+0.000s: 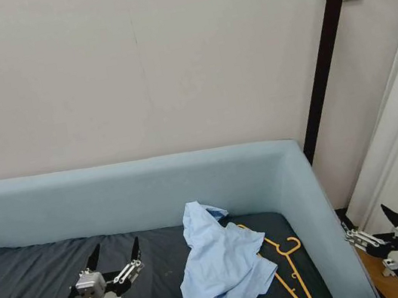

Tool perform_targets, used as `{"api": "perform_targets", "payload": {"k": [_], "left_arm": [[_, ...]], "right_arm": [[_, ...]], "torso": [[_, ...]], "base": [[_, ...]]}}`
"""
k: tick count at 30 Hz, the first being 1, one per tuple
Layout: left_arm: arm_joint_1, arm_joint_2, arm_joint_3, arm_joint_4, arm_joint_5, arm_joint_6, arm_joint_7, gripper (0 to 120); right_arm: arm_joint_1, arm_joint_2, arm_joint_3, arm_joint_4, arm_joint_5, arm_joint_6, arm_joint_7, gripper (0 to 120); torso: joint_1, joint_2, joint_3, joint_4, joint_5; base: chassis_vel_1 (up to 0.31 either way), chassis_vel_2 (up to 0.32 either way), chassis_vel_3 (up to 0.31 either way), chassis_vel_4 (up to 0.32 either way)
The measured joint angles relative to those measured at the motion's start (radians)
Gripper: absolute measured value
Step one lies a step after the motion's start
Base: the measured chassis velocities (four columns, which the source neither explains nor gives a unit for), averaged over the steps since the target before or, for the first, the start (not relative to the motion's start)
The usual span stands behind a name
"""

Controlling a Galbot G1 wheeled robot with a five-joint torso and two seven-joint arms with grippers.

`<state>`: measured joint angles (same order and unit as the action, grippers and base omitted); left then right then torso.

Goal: Pick up the clothes from the sofa and hang them on the clothes hanger.

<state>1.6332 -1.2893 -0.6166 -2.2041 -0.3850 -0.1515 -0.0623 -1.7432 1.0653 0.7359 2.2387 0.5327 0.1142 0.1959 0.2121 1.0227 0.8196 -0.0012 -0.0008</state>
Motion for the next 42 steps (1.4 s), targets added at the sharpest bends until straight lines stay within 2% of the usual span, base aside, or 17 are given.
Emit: {"api": "perform_targets", "payload": {"k": [6, 9, 14, 19, 26, 31, 34, 35, 38, 40, 42], "left_arm": [[0.001, -0.03, 0.024, -0.005, 0.025, -0.002, 0.012, 100], [-0.009, -0.019, -0.009, 0.006, 0.007, -0.003, 0.009, 100], [-0.004, -0.04, 0.021, -0.004, 0.026, -0.005, 0.02, 100], [-0.003, -0.022, -0.009, 0.014, 0.026, -0.019, 0.023, 100], [0.006, -0.038, 0.011, 0.024, 0.041, -0.035, 0.023, 100], [0.043, -0.046, -0.004, 0.029, 0.045, -0.071, 0.015, 100], [0.073, -0.065, -0.024, 0.009, 0.043, -0.108, 0.003, 100], [0.073, -0.065, -0.024, 0.009, 0.043, -0.108, 0.003, 100], [0.096, -0.076, -0.044, 0.02, 0.073, -0.149, -0.011, 100], [0.103, -0.08, -0.055, 0.034, 0.087, -0.162, -0.01, 100], [0.121, -0.088, -0.084, 0.054, 0.102, -0.179, 0.004, 100]], "right_arm": [[0.003, 0.03, -0.018, 0.017, -0.021, -0.006, -0.01, 100], [0.003, 0.012, 0.015, -0.012, -0.019, 0.003, -0.002, 100], [-0.002, 0.021, -0.002, -0.001, -0.025, 0.01, -0.005, 100], [0.001, 0.018, 0.008, -0.021, -0.025, 0.011, -0.005, 100], [0.004, 0.032, -0.029, -0.043, -0.046, 0.03, -0.016, 100], [0.033, -0.013, -0.053, -0.069, 0.048, 0.035, -0.022, 100], [0.111, -0.074, -0.129, -0.072, 0.195, -0.019, 0.005, 100], [0.111, -0.074, -0.129, -0.072, 0.195, -0.019, 0.005, 100], [0.245, -0.127, -0.237, -0.109, 0.353, -0.109, 0.076, 100], [0.291, -0.137, -0.28, -0.129, 0.399, -0.135, 0.101, 100], [0.39, -0.147, -0.376, -0.178, 0.483, -0.183, 0.15, 100]], "torso": [[0.0, 0.0, 0.0, -0.0001, -0.0001], [0.0, 0.0, 0.0, 0.0001, 0.0], [0.0, 0.0, 0.0, -0.0002, 0.0001], [0.0, 0.0, 0.0, 0.0001, 0.0001], [0.0, 0.0, 0.0, -0.0003, 0.0], [0.0, 0.0, 0.0, -0.0001, 0.0], [0.0, 0.0, 0.0, 0.0, 0.0], [0.0, 0.0, 0.0, 0.0, 0.0], [0.0, 0.0, 0.0, 0.0002, -0.0001], [0.0, 0.0, 0.0, 0.0001, 0.0], [0.0, 0.0, 0.0, 0.0, -0.0002]], "base": [[0.0, 0.0, 0.0, 0.0], [0.0, 0.0, 0.0, 0.0], [0.0, 0.0, 0.0, 0.0], [0.0, 0.0, 0.0, 0.0], [0.0, 0.0, 0.0, 0.0], [0.0, 0.0, 0.0, 0.0], [0.0, 0.0, 0.0, 0.0], [0.0, 0.0, 0.0, 0.0], [0.0, 0.0, 0.0, 0.0], [0.0, 0.0, 0.0, 0.0], [0.0, 0.0, 0.0, 0.0]]}}
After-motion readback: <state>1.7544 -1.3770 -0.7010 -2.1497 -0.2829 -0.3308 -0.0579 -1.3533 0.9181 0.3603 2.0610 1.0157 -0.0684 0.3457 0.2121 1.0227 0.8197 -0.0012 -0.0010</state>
